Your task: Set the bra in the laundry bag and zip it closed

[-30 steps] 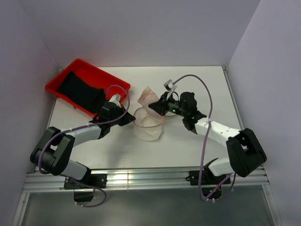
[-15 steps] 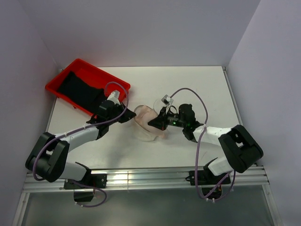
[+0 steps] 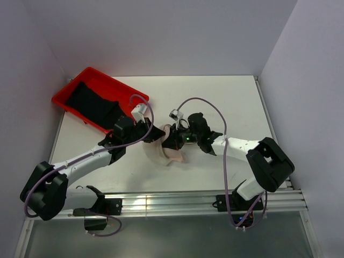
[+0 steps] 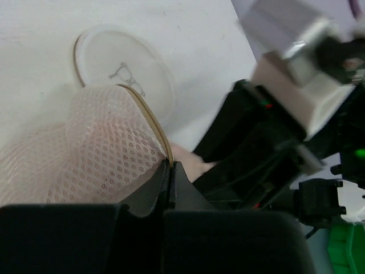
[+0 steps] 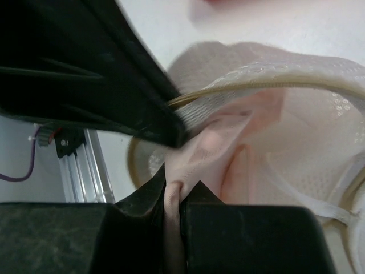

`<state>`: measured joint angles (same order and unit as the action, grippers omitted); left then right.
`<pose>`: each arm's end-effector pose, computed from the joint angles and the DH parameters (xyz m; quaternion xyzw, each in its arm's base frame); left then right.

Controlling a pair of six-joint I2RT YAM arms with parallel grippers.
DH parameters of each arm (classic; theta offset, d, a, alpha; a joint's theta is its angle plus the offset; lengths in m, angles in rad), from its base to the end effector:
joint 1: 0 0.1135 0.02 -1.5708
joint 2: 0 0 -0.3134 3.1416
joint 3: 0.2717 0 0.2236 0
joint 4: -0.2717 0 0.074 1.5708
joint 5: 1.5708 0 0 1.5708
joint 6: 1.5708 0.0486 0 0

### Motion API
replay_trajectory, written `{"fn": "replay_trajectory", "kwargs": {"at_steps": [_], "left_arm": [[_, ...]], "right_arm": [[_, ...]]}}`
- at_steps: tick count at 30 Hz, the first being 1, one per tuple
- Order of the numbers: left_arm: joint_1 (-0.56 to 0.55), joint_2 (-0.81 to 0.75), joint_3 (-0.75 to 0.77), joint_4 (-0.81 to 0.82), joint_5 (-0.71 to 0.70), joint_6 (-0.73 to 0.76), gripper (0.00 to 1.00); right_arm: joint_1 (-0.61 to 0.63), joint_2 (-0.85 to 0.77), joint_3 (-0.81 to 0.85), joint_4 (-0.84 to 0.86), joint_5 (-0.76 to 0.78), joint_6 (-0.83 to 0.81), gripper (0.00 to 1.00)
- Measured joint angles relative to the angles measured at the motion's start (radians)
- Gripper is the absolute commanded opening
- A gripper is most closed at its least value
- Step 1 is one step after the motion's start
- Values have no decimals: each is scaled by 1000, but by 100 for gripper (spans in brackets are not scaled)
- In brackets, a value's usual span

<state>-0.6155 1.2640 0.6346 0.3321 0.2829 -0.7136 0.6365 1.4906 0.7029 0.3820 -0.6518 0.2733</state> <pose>0.1964 -0.1555 0.2986 0.0447 0.7992 -0.4523 0.3935 0.2180 0.1978 0.2711 -0.3161 0.7463 0.4692 0.3507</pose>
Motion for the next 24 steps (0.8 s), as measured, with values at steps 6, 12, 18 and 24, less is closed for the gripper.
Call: {"fn": "replay_trajectory", "kwargs": {"at_steps": [6, 12, 18, 24], "left_arm": [[-45, -37, -26, 8, 22, 22, 0], [-56, -84, -118, 69, 25, 1, 0], [-58, -87, -178, 142, 25, -61, 0], [-59, -89, -216, 186, 27, -129, 0]], "right_arm": [[23, 54, 39, -114, 97, 42, 0], [18, -47, -51, 3, 296, 345, 0], [85, -76, -82, 45, 599, 560, 3], [150, 85, -54, 42, 826, 694, 22]]}}
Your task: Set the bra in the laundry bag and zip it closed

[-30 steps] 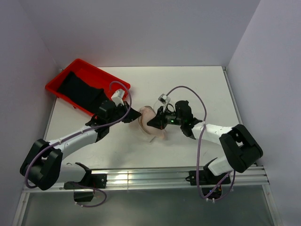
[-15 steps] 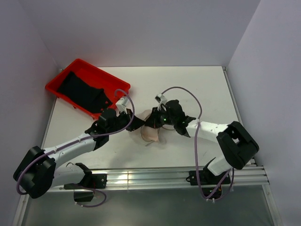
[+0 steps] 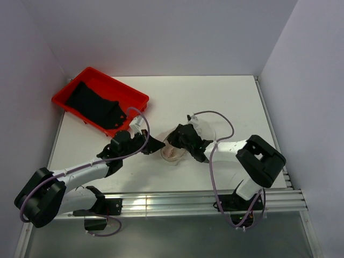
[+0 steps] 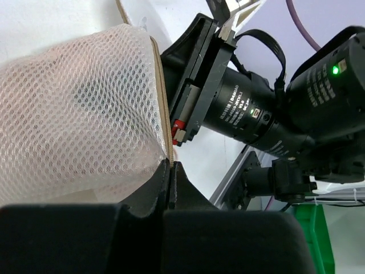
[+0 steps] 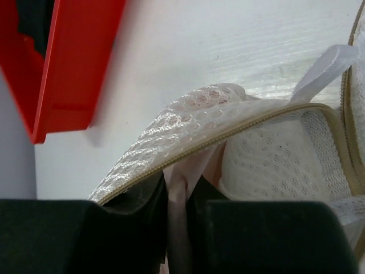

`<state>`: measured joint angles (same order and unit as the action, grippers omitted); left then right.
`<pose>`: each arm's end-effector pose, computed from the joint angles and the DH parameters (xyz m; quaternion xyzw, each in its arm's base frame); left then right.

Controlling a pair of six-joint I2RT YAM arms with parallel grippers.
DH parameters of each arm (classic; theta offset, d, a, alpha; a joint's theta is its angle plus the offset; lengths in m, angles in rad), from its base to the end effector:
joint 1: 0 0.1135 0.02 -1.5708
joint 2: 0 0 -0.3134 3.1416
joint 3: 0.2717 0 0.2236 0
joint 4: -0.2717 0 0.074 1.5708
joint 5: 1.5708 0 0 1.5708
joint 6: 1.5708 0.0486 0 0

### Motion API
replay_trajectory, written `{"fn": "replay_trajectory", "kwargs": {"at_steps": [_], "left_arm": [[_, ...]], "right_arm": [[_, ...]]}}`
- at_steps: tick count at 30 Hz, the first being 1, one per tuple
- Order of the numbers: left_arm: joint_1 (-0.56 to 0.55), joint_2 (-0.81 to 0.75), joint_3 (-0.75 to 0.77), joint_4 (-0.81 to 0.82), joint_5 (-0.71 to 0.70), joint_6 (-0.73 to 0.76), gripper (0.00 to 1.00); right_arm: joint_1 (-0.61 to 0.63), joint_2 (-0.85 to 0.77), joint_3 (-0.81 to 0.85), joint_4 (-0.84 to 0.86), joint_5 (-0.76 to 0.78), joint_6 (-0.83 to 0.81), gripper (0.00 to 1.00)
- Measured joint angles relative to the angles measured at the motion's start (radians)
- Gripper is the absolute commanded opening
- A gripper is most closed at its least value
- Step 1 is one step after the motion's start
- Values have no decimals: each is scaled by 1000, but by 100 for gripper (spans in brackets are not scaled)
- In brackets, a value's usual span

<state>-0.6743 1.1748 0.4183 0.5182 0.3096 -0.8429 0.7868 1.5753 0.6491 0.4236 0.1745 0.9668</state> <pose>0.1578 -0.1451 0.2700 0.0296 0.7820 -0.5080 0.3598 0.2218 0.2104 0.2321 0.1213 0.8500 0.3419 0.3820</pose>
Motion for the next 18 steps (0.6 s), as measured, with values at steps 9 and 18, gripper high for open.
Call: {"fn": "replay_trajectory", "kwargs": {"at_steps": [9, 18], "left_arm": [[33, -29, 19, -86, -30, -42, 0], [97, -90, 22, -141, -58, -43, 0]], "right_arm": [[32, -96, 19, -147, 103, -110, 92], [-104, -361, -14, -309, 20, -283, 92]]}}
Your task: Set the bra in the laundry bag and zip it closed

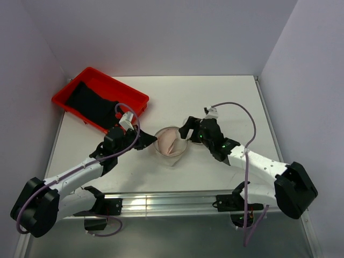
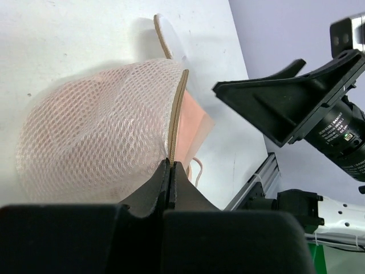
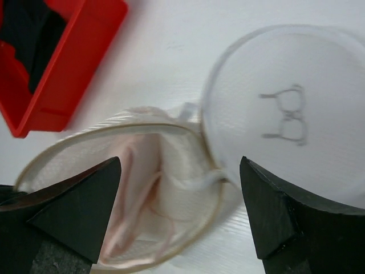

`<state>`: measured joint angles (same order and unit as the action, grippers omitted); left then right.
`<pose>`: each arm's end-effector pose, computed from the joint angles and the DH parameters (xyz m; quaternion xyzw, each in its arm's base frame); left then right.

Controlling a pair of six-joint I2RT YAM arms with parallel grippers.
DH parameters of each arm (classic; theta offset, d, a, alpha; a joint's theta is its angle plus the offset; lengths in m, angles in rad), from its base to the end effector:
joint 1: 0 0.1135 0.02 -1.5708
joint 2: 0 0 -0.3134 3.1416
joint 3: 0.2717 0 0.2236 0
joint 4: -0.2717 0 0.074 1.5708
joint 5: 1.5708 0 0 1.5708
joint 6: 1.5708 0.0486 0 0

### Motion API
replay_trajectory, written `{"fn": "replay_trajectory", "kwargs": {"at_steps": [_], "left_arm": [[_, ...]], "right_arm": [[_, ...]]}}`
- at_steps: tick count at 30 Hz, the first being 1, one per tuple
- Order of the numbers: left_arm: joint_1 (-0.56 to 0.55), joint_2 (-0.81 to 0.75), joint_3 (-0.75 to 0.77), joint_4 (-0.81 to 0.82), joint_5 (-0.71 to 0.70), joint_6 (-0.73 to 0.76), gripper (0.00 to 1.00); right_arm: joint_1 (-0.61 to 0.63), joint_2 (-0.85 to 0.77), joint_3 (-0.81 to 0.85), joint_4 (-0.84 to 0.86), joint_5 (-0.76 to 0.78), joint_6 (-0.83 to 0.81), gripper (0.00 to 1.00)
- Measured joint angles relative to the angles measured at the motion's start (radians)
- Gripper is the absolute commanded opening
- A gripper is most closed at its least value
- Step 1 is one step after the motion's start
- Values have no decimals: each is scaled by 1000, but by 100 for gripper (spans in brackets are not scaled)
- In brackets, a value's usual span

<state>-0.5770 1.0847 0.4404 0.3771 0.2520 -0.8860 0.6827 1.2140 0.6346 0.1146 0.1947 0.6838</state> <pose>0.1598 -0.1185 0.2772 -0.0460 0.7910 -0.4763 0.3811 0.1863 0.1393 0.2849 0.0515 0.8469 0.2659 0.4576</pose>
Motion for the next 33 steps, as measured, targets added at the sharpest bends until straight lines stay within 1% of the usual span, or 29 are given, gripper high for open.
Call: {"fn": "replay_trajectory", "kwargs": {"at_steps": [4, 6, 8, 13, 15, 17, 24, 26, 27, 28, 30, 31, 33], "left_arm": [[5, -8, 0, -10, -13, 1, 0], [6, -20, 0, -10, -16, 1, 0], [6, -34, 0, -10, -21, 1, 0], [6, -74, -6, -9, -26, 2, 0], [6, -80, -12, -7, -26, 2, 0], [6, -77, -13, -8, -26, 5, 0], [6, -72, -15, -8, -25, 6, 0], [6, -70, -15, -8, -24, 6, 0], [6, -69, -15, -8, -24, 6, 0], [6, -68, -14, -9, -23, 6, 0], [6, -67, -13, -18, -23, 9, 0], [6, -67, -8, -32, -24, 10, 0], [6, -69, 6, -58, -27, 13, 0]], "right_arm": [[-110, -90, -82, -29, -8, -12, 91], [-179, -107, -128, -25, -19, 10, 91], [-220, -108, -174, -16, -13, 50, 91], [-240, -127, -315, 33, 3, 180, 90], [-251, -121, -345, 52, -3, 225, 90], [-256, -87, -348, 82, -14, 266, 90], [-262, 63, -326, 269, -81, 370, 89], [-262, 108, -317, 322, -91, 394, 76], [-262, 127, -313, 340, -93, 404, 67], [-262, 143, -312, 358, -91, 412, 42], [-262, 149, -312, 366, -84, 423, 25], [-262, 142, -312, 371, -77, 422, 10], [-262, 98, -311, 366, -60, 404, 0]]}}
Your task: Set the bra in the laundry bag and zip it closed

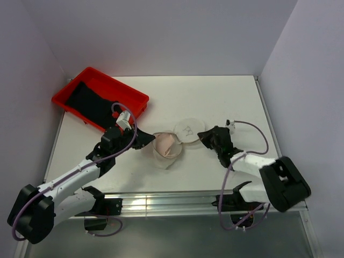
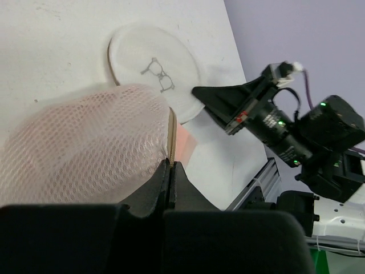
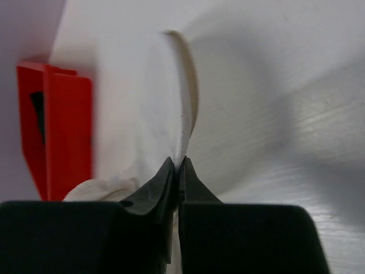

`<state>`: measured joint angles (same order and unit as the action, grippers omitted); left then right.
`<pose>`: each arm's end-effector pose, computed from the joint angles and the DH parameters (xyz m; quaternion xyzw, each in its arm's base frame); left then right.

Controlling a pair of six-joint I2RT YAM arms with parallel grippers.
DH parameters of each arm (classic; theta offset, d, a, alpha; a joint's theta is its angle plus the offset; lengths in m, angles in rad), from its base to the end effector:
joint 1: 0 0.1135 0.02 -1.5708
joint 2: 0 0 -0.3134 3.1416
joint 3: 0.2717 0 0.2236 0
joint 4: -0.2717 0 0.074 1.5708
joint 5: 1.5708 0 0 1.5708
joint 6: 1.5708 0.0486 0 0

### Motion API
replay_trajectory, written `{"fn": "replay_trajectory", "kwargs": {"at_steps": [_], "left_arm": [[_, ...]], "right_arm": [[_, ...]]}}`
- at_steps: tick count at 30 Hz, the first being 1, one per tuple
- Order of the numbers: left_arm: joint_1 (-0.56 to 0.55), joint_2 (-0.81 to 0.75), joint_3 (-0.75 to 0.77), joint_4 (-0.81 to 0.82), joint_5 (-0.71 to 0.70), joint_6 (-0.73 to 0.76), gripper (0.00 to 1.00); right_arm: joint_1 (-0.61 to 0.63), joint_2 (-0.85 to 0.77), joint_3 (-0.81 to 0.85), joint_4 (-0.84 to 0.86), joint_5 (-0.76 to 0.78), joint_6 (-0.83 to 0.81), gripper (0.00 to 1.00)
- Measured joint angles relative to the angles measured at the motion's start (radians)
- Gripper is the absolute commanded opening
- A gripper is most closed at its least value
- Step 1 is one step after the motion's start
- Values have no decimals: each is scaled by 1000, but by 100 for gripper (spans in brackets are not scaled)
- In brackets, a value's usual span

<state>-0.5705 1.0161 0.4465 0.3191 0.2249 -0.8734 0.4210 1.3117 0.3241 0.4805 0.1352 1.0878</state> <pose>0.1509 -0.1097 0.2842 -0.0504 0.7863 -0.4692 0.3988 0.1991 0.0820 0.2104 0.3138 0.8013 0.3041 0.4086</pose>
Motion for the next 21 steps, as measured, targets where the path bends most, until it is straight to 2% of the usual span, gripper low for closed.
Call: {"fn": "replay_trajectory", "kwargs": {"at_steps": [5, 11, 13, 18, 21], "left_arm": [[0, -66, 63, -102, -27, 1, 0], [3, -173, 192, -220, -123, 35, 0], [19, -169, 212, -244, -149, 49, 0], [49, -95, 216, -311, -156, 58, 0], [49, -121, 219, -365, -179, 80, 1]], "right_arm": [[41, -295, 69, -127, 76, -134, 0], [248, -609, 214, -226, 187, -350, 0], [272, -622, 235, -233, 193, -384, 0], [282, -444, 320, -323, 165, -448, 0], [293, -431, 320, -391, 127, -462, 0]]}}
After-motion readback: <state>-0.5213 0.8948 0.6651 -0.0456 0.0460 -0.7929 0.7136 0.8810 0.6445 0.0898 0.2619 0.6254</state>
